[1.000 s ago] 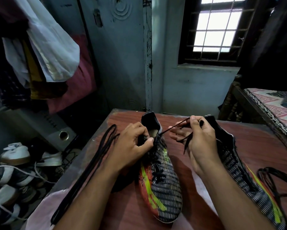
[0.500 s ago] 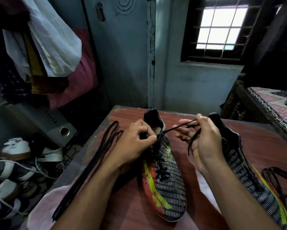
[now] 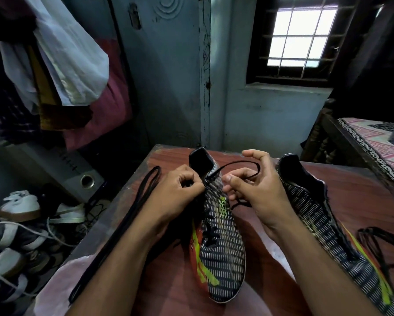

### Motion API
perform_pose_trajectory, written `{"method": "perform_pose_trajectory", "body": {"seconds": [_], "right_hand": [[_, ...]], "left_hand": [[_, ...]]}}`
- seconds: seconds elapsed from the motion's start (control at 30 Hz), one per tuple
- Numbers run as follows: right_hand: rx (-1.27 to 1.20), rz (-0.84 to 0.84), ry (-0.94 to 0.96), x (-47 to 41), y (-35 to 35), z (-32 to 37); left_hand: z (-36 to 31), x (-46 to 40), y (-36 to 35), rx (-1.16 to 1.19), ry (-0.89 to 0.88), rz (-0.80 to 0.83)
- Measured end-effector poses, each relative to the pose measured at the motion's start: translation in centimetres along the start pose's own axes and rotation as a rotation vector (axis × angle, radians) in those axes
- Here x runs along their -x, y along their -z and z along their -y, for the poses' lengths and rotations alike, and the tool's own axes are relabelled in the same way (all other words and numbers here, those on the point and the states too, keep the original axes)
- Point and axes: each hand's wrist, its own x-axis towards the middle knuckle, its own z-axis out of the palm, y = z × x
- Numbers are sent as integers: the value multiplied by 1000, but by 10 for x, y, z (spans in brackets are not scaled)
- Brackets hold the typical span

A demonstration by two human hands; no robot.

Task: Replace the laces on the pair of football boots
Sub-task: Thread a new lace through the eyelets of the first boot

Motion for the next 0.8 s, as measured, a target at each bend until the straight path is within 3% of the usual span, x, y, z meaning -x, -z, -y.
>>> {"method": "perform_pose_trajectory", "body": {"seconds": [0.2,0.43,0.6,0.8], "right_hand": [[183,32,46,-2,3,-5],[423,-21,116,-3,4,-10],[298,17,69,-5,10,-11],[284,-41,140,-3,6,-17]], "left_hand": [[1,-8,6,27,8,98],[-18,-11,8,-211,36,221],[-30,-10,8,-367,59,191],[-42,-12,2,-338,86,163]]}}
